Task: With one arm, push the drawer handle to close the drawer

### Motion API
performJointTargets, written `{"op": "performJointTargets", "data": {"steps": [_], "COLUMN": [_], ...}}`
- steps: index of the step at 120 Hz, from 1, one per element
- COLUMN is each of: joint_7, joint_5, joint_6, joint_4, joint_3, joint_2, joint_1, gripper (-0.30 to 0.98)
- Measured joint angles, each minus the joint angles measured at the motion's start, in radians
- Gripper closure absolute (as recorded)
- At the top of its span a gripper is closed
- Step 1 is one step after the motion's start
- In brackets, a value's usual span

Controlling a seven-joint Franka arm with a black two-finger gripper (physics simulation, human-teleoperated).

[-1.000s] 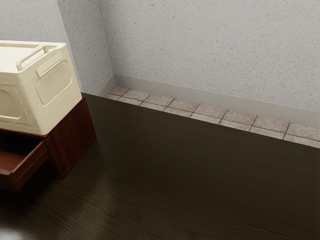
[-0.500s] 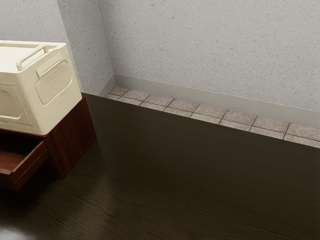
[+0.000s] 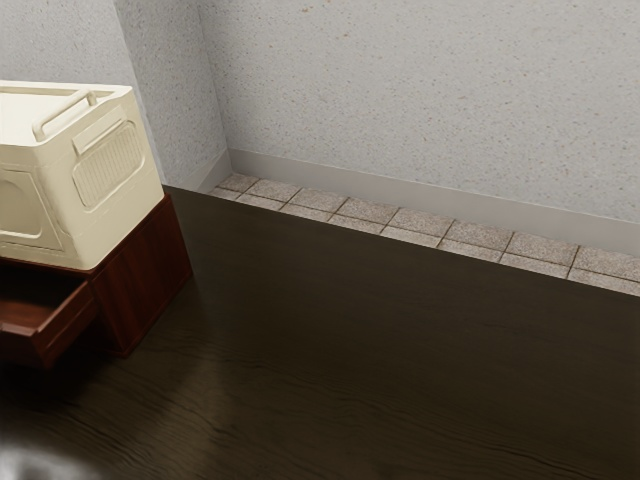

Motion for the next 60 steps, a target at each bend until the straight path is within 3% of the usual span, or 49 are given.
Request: {"op": "performJointTargets", "data": {"steps": [60], "joint_7": [0.086], "joint_5": [-0.042], "joint_6": [0.079], "joint_4": [0.089], "joint_3": [-0.086], "joint_2": [0.143], "joint_1": [-0.001], "gripper": [0.79]}}
